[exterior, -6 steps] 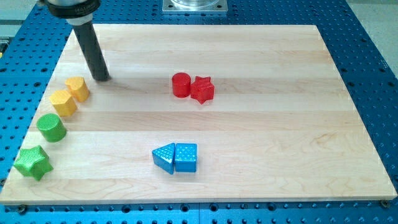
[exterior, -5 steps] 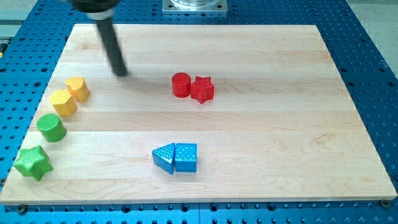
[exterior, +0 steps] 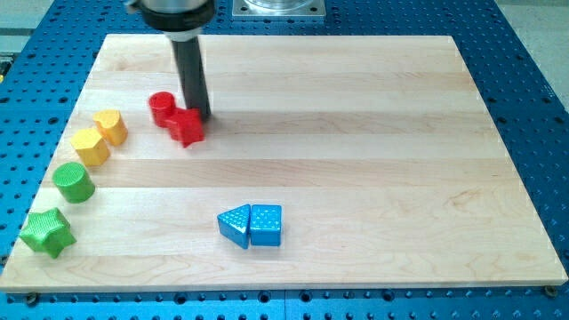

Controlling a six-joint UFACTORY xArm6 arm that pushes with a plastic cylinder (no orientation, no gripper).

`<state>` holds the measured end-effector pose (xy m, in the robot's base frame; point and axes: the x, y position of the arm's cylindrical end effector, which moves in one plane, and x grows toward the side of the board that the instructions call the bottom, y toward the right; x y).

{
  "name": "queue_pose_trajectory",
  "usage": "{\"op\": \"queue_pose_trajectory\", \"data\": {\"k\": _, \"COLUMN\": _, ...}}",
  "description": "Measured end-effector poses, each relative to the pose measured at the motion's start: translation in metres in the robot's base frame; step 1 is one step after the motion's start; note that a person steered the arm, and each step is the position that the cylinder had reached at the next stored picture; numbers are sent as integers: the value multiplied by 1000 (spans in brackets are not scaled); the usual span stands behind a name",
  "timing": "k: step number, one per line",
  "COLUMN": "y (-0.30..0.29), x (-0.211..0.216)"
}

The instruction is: Move the red blocks above the yellow heart

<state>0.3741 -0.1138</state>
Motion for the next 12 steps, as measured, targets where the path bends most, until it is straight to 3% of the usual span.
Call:
{"op": "queue_pose_trajectory", "data": {"k": 1, "y": 45, "x": 37}}
{"op": "queue_pose_trajectory", "data": {"k": 2, "y": 6, "x": 48}}
{"op": "queue_pose_trajectory", "data": {"k": 4, "y": -37, "x": -19}}
{"op": "queue_pose_trajectory", "data": {"k": 5, "y": -15, "x": 42}}
{"op": "queue_pose_trajectory", "data": {"k": 6, "y": -29, "x": 83}}
{"op": "queue_pose_trajectory", "data": {"k": 8, "y": -59, "x": -6}}
{"op": "queue_pose_trajectory", "data": {"k": 9, "y": -54, "x": -21}}
{"op": "queue_pose_trajectory", "data": {"k": 10, "y": -45, "x": 48}}
{"op": "queue_pose_trajectory", "data": {"k": 11, "y": -81, "x": 76}}
{"op": "queue_pose_trajectory", "data": {"k": 12, "y": -87, "x": 42}}
